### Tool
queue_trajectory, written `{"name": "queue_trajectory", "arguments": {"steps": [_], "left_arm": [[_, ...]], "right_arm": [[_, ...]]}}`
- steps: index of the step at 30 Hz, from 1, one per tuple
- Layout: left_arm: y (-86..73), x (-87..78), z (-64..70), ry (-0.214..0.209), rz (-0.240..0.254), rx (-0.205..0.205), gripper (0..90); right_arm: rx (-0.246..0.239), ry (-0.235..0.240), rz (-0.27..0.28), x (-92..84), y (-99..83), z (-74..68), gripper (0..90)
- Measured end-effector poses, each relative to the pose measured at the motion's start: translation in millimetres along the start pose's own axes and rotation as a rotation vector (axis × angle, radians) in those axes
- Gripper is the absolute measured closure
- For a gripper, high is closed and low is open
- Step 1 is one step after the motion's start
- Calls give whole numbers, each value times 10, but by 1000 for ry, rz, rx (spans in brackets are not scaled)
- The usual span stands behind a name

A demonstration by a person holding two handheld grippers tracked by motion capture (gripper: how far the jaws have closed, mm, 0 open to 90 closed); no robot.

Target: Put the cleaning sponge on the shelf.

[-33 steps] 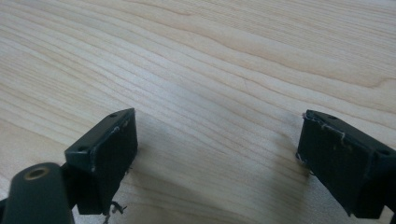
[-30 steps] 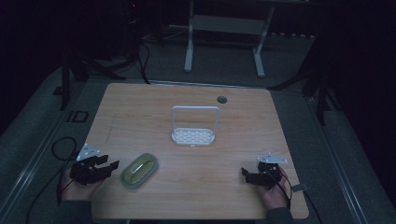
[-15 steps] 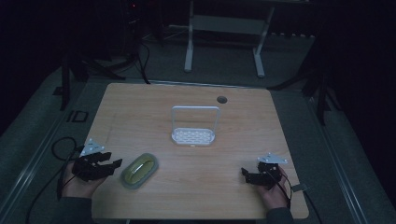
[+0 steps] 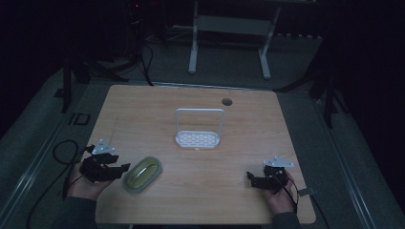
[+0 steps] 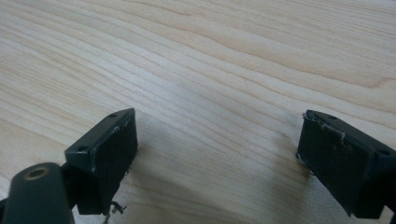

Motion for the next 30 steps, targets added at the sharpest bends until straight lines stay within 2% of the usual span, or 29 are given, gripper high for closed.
{"name": "queue_trajectory", "arguments": {"steps": [15,30], "left_arm": [[100,40,93,-14,-68,33,433],[147,66,169,-15,-125,42,433]], "right_arm": [[2,-2,0,1,1,-1,116],[2,-2,1,1,1,-1,116]]}}
Point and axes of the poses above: each handheld gripper's, and its own axes: x roughly forward along the jaws, y roughly out of its top, z roughly to its right, the point moved 8 cm from there along x, roughly forward along the jaws, and after that the axes turned 5 degrees about z, right-handed, at the moved point
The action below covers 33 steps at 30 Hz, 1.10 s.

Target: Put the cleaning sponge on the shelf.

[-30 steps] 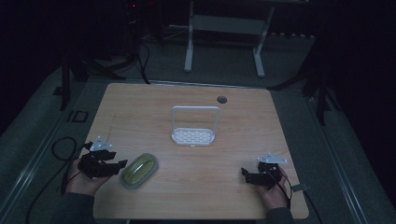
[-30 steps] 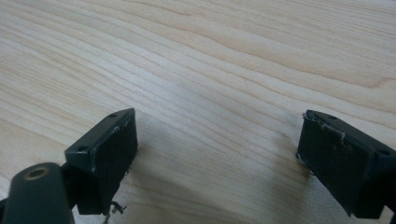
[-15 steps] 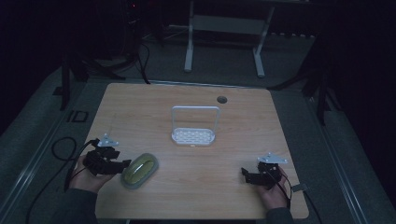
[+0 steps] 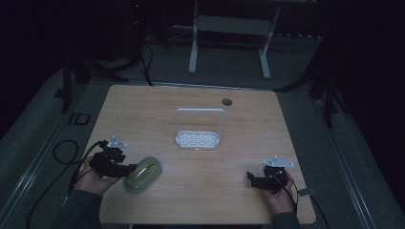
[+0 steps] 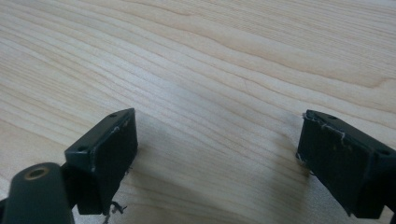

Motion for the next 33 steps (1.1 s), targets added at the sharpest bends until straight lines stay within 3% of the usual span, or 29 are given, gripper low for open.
{"name": "queue_trajectory", "arguments": {"steps": [25,33], "left_arm": [[66,-6,82,-23,-86,26,457],[91,33,138,-62,-124,19,463]], "right_arm": [[1,0,0,0,0,0,116],[0,0,0,0,0,0,116]]}}
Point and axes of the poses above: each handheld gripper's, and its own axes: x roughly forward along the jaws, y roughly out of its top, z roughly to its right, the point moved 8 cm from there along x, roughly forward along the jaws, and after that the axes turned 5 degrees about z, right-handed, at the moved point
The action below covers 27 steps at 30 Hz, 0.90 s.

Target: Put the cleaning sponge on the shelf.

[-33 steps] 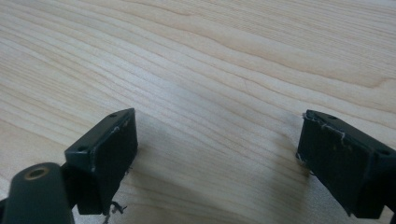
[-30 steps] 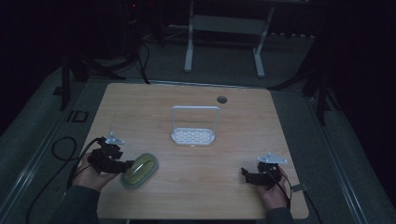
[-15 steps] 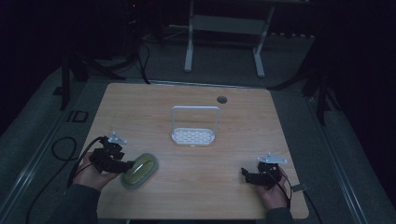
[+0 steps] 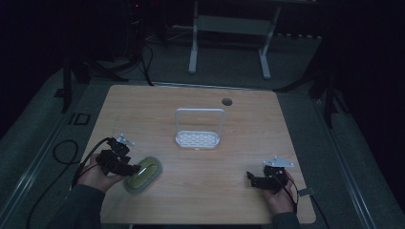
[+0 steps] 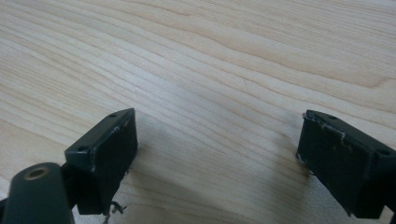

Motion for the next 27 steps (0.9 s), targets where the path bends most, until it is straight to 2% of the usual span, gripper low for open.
{"name": "queue_trajectory", "arguments": {"steps": [2,8,27], "left_arm": [[5,27,15,-12,-29,2,467],[35,70,32,-27,-75,12,484],[131,148,64,-44,-182,34,525]], "right_arm": [[0,0,0,0,0,0,116],[0,0,0,0,0,0,116],[1,0,0,0,0,-1,116]]}}
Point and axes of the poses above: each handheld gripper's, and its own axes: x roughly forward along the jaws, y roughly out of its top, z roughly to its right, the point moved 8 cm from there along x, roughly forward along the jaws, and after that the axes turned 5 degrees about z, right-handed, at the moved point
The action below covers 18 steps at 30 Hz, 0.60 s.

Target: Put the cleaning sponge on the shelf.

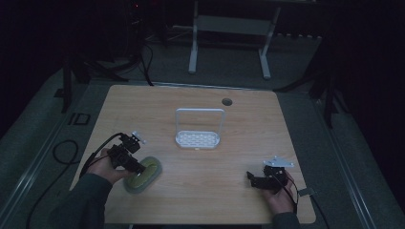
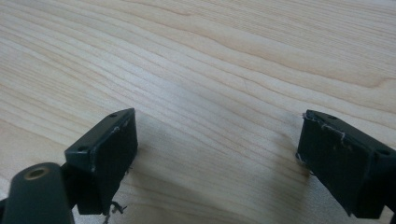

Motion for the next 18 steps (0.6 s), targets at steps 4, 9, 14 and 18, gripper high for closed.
{"name": "queue_trajectory", "arguments": {"steps": [4,9,14,18], "left_arm": [[19,37,18,-5,-27,9,527],[47,72,15,3,-60,27,538],[65,98,5,19,-94,39,545],[75,139,5,21,-121,45,557]], "right_arm": [[0,0,0,0,0,0,116],[0,0,0,0,0,0,116],[0,0,0,0,0,0,116],[0,0,0,0,0,0,116]]}}
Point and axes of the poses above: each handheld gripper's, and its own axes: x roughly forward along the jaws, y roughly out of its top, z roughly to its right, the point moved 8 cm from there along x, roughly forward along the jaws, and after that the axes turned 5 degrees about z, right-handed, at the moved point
